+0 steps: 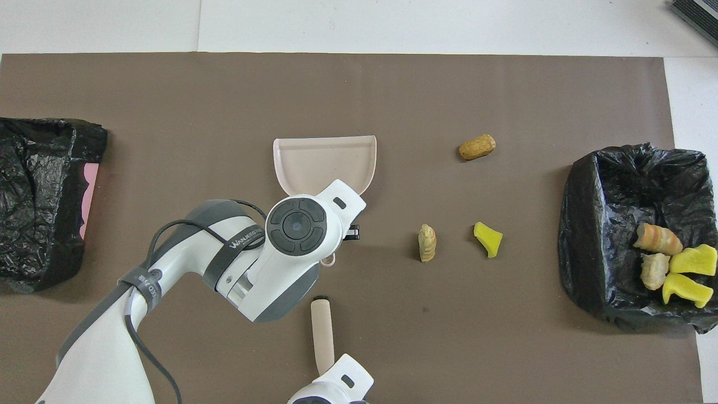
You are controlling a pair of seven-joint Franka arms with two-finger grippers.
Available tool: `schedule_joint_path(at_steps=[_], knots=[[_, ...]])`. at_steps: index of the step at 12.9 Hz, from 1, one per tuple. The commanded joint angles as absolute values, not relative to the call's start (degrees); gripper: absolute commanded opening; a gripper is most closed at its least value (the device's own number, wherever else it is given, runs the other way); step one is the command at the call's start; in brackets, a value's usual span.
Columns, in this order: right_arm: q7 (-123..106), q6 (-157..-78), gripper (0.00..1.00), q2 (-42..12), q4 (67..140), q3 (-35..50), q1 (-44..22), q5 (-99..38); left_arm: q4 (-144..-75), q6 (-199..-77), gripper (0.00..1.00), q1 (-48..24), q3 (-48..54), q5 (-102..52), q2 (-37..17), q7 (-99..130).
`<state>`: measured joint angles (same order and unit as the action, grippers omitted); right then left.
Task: Sweep and dump trash in bin
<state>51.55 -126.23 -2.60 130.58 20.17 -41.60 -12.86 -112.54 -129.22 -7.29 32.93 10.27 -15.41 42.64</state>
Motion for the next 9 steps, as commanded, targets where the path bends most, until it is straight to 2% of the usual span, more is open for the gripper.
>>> schedule_joint_path(at_steps=[1,2,5,7,9], knots=[[48.8,-125.2,0.32,-1.7,130.5,20.1,-41.0,-15.6,-110.8,-125.0,0.00,-5.8,32.9,11.5,-13.2,36.0],[48.3,-125.2,0.26,-1.6,130.5,20.1,-41.0,-15.8,-109.6,-122.3,0.00,-5.6,32.6,11.4,-12.9,31.2],[48.3,-125.2,0.19,-1.5,130.3,19.9,-40.8,-15.9,-109.2,-115.6,0.00,-2.2,32.4,10.6,-9.8,13.1],[48.5,-124.9,0.00,-1.1,130.3,19.7,-40.8,-15.9,-109.2,-111.5,0.00,-0.8,32.1,9.9,-8.3,-0.1],[48.3,-121.9,0.00,0.3,128.9,19.4,-38.3,-18.0,-109.2,-109.4,0.00,0.9,32.0,9.5,-7.4,-11.0]])
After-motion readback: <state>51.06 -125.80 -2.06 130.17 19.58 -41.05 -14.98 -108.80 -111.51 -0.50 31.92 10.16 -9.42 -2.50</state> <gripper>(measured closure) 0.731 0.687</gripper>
